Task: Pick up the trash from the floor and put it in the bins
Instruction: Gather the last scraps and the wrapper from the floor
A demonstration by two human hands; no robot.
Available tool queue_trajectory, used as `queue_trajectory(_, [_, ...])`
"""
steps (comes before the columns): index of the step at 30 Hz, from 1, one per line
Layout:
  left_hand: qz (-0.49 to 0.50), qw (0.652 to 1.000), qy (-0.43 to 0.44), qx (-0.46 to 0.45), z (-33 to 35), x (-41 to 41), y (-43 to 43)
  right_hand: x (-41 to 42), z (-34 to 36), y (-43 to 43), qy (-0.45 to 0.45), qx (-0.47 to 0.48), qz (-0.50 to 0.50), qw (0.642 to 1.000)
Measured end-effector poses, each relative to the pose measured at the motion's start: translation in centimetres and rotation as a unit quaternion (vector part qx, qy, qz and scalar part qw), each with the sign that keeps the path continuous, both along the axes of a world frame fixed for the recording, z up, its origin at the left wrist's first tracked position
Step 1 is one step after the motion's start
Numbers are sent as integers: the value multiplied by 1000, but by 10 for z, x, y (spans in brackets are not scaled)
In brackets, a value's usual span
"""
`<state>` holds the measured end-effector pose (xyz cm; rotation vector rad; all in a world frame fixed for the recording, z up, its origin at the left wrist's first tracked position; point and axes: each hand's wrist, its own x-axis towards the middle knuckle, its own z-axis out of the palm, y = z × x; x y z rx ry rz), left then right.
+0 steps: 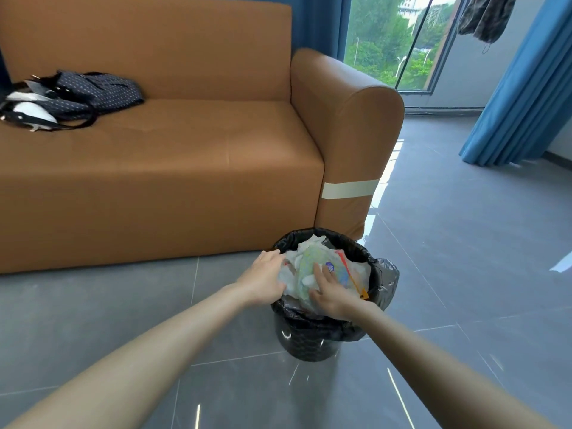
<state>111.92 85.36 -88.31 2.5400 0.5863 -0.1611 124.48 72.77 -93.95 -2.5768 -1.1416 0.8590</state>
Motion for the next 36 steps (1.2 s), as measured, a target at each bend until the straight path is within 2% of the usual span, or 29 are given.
queue_trajectory(9, [1, 1000, 4, 23, 0, -2, 5, 24, -41, 29, 23, -139, 2, 990])
queue_trajectory(11, [8, 1000, 4, 21, 0, -3, 7, 23, -36, 30, 28, -144, 8, 989])
queue_trajectory(15, [14, 1000, 14, 16, 4, -5, 9, 19, -19, 27, 2, -109, 13, 994])
queue_trajectory(19, [25, 1000, 7, 0, 16, -4, 11, 19, 5, 21, -73, -76, 35, 994])
queue_trajectory(28, [43, 999, -24, -4, 59, -12, 4, 21, 68, 2, -122, 24, 23, 992])
queue_trajectory(32, [39, 999, -30, 23, 78, -26, 7, 14, 91, 2, -105, 109, 7, 989])
queue_trajectory(36, [63, 996, -48, 36, 99, -50, 25, -10, 111, 20, -49, 216, -20, 975])
